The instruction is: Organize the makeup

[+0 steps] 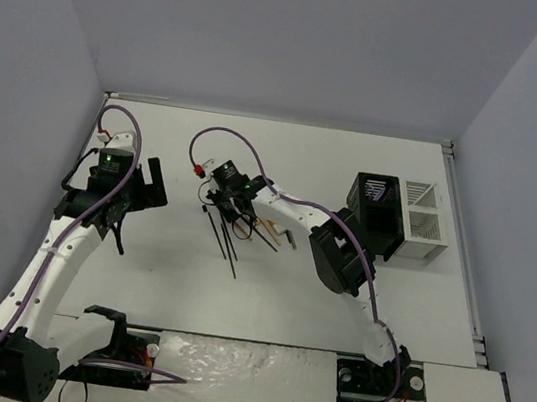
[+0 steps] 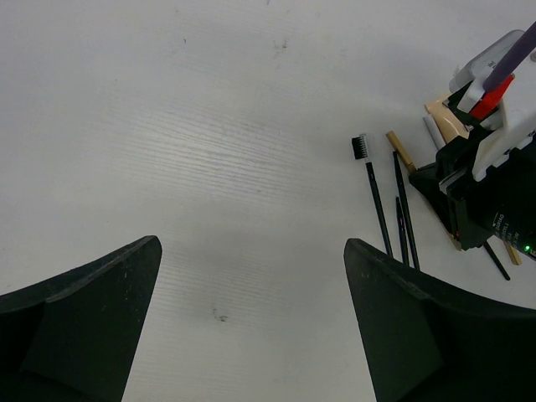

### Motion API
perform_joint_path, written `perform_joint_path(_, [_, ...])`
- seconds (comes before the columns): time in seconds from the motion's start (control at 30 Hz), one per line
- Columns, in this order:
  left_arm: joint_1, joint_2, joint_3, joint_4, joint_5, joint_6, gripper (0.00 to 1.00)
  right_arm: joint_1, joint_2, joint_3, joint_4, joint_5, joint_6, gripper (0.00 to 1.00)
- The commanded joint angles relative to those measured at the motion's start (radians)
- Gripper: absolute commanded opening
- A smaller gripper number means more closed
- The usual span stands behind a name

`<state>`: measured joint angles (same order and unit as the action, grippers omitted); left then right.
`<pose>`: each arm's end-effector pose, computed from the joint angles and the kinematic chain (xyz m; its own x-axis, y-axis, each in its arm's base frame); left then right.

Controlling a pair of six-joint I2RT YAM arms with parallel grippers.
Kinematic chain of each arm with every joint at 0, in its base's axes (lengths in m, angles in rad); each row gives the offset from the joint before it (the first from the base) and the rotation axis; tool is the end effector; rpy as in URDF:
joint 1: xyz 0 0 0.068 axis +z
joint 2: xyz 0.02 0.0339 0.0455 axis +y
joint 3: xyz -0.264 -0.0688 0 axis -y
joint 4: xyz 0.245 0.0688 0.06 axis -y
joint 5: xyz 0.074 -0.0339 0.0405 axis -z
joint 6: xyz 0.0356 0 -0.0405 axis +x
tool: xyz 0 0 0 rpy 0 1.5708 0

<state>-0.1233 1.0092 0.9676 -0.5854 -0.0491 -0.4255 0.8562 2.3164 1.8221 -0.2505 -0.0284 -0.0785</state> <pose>0.2140 -0.0248 0.3224 -0.5648 -0.3454 -0.7495 -0.1644 0.9371 -0.3080 0.3425 0.3963 0.1698 -0.3825 -0.5606 -0.7345 -0.8012 0.5972 -0.0385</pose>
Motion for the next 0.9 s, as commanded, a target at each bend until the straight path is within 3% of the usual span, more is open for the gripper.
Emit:
perform_joint_path(0.0, [0.014,-0.013,0.010,0.054,0.002,0.010,0.89,-0.008,0.001,0.049,-0.024,0.025,0.001,0.00])
perform_joint_path(0.23, [0.014,-0.012,0.037,0.056,0.004,0.006,0.89,-0.010,-0.159,0.080,-0.026,0.016,0.013,0.00])
perform_joint_path(0.43, [0.014,-0.008,0.087,0.048,0.028,0.005,0.89,-0.062,-0.396,0.033,0.016,0.078,0.045,0.00])
perform_joint_path(0.67, [0.016,0.002,0.114,0.052,0.056,0.029,0.89,-0.306,-0.785,-0.347,0.333,0.196,0.110,0.00])
perform_joint_path(0.87, [0.016,0.000,0.082,0.084,0.090,0.050,0.89,-0.617,-1.015,-0.670,0.601,0.235,0.163,0.00])
